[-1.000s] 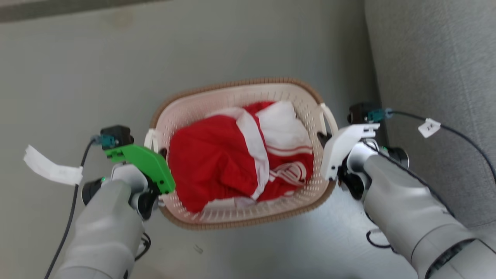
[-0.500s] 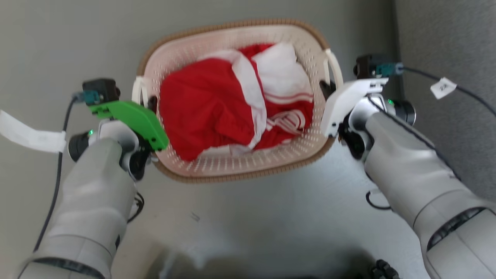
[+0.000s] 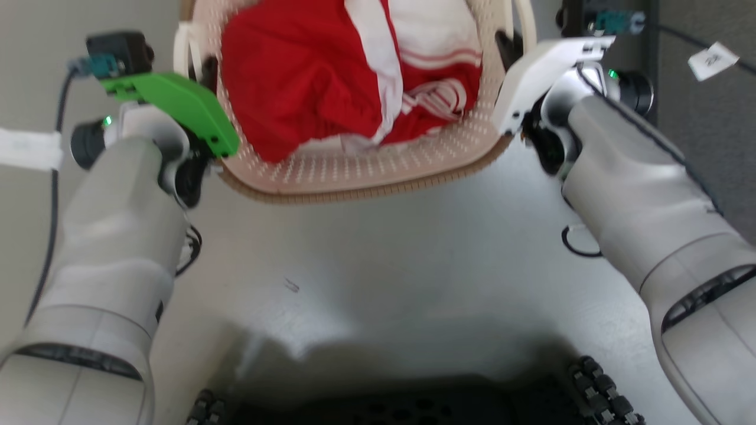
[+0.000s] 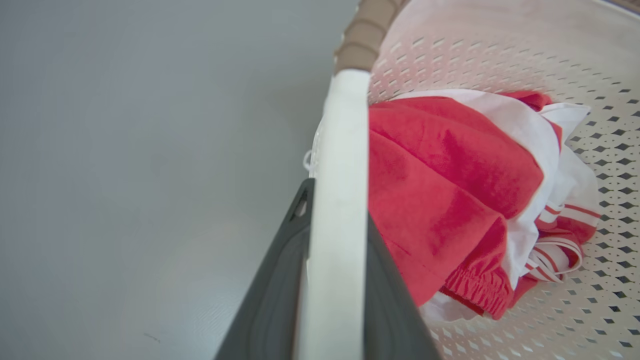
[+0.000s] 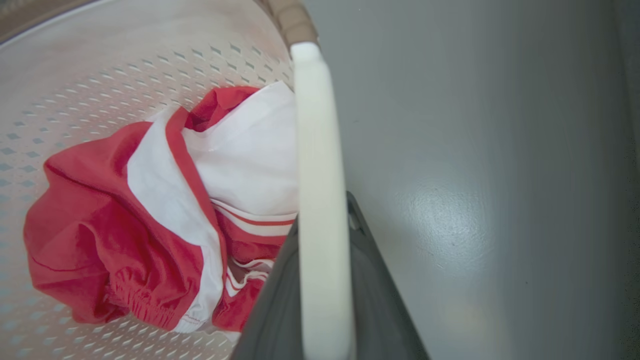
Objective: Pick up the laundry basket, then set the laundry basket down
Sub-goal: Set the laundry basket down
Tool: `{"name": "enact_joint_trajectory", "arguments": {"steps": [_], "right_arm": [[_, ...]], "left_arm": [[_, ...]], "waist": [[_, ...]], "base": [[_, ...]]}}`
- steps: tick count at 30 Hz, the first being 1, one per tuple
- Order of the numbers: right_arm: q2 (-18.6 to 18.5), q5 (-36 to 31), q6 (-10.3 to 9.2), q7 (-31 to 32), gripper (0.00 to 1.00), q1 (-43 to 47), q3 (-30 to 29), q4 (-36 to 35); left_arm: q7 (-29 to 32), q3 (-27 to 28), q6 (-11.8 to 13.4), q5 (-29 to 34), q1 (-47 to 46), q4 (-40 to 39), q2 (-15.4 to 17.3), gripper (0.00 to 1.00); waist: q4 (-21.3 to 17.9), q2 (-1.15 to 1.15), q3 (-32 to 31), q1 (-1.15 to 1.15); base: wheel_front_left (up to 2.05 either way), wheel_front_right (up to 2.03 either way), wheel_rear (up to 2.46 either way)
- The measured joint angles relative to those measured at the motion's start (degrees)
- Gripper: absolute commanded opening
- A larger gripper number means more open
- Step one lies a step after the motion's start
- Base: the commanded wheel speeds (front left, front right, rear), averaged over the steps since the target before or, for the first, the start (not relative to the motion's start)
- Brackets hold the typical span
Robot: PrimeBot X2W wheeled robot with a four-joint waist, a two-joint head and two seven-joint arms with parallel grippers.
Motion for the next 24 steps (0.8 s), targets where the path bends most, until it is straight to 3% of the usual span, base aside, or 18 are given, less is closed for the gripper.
{"name": "enact_joint_trajectory", "arguments": {"steps": [24], "right_arm": [[0.2, -0.15, -0.42, -5.06, 0.0, -9.87, -0.92, 0.04]], "left_arm": [[-2.76, 0.29, -1.04, 1.1, -9.88, 0.47, 2.01, 0.0]], "waist": [[-0.44, 0.0, 12.97, -0.02]], "base": [[0.0, 0.0, 0.0]]}}
